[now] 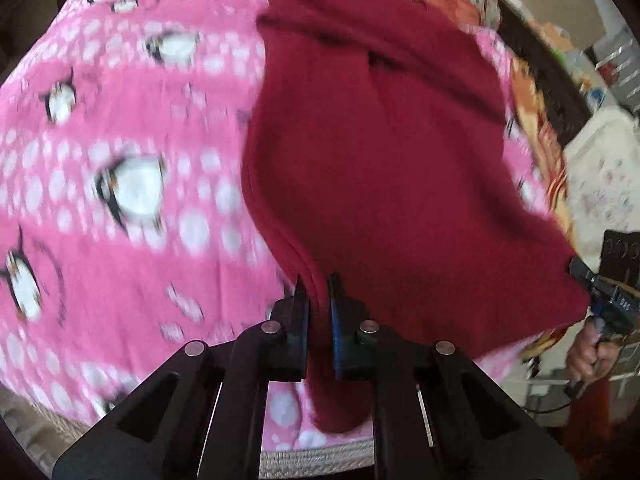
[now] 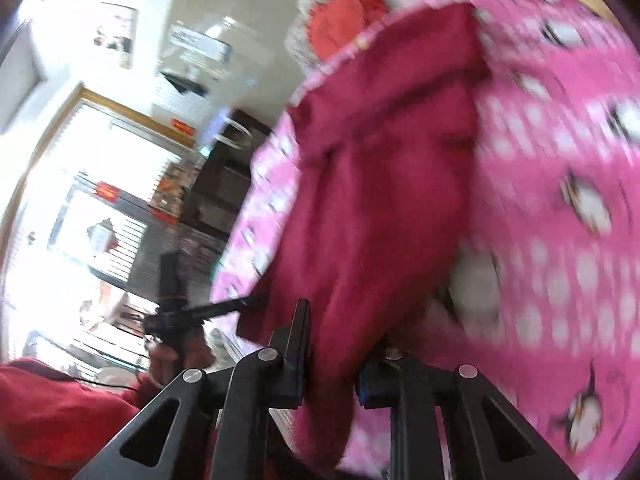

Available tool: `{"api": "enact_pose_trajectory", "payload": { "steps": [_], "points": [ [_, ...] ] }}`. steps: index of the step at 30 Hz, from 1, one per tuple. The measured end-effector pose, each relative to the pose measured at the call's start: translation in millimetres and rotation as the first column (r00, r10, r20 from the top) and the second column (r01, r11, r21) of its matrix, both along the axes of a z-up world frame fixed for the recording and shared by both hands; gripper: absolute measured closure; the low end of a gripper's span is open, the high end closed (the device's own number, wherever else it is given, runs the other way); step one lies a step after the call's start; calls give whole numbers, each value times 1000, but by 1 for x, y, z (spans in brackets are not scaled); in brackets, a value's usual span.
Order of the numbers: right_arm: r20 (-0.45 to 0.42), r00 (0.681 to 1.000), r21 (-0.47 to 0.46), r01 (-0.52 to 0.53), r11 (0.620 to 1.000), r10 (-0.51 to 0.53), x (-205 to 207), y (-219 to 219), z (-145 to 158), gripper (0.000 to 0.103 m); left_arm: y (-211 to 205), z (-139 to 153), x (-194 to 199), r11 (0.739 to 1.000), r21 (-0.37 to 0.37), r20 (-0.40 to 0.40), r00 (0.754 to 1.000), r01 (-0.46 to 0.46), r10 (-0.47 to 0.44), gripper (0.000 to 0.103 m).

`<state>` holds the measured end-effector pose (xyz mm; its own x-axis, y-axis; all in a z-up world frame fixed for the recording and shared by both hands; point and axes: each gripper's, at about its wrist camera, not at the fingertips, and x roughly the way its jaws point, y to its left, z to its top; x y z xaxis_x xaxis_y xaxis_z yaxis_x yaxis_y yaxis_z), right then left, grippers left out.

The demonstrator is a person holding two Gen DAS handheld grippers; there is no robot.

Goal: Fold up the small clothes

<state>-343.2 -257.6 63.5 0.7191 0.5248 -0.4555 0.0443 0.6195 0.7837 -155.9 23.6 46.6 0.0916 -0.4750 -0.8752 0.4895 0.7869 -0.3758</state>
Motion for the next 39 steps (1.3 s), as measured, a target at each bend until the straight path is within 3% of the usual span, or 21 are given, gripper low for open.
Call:
{"api": "enact_pose_trajectory", "payload": {
  "steps": [5, 12, 16, 20, 22, 25, 27, 29, 31, 34, 35, 39],
  "points": [
    [124, 992, 35, 35, 999, -39, 39, -32, 31, 85, -8, 43, 48, 989, -136, 51, 997, -52, 59, 96],
    [221, 962, 39, 154, 987, -159, 118, -92, 62, 85, -43, 93, 132, 973, -217, 200, 972, -74, 119, 96],
    [199, 950, 56, 236, 970, -242, 164, -138, 60, 85, -85, 96, 193, 972, -207, 234, 959, -110, 158, 96],
    [70, 942, -4, 328, 944, -327, 215, -174, 37, 85, -114, 79, 238, 975, -150, 242, 950, -165, 198, 96],
    [12, 943, 12, 333, 943, -333, 232, -190, 26, 83, -119, 76, 254, 973, -155, 239, 949, -173, 207, 96],
    [-2, 941, 33, 338, 940, -338, 236, -205, 26, 71, -120, 78, 269, 965, -172, 222, 947, -197, 232, 93],
    [13, 937, 56, 349, 936, -350, 229, -215, 31, 59, -113, 88, 273, 956, -177, 269, 923, -232, 274, 87],
    [37, 921, 81, 384, 920, -388, 215, -223, 38, 57, -107, 96, 276, 952, -196, 274, 919, -236, 284, 55],
    [48, 919, 114, 383, 917, -390, 199, -226, 46, 57, -98, 106, 273, 941, -242, 258, 919, -236, 297, 52],
    [72, 931, -30, 361, 932, -359, 189, -205, 64, 57, -101, 117, 257, 954, -214, 326, 905, -212, 274, 51],
    [89, 928, -129, 371, 920, -362, 186, -193, 74, 57, -104, 117, 250, 960, -193, 349, 900, -204, 262, 51],
    [196, 900, -193, 424, 885, -389, 186, -184, 89, 57, -127, 103, 233, 984, -106, 378, 909, -145, 174, 51]
  ]
}}
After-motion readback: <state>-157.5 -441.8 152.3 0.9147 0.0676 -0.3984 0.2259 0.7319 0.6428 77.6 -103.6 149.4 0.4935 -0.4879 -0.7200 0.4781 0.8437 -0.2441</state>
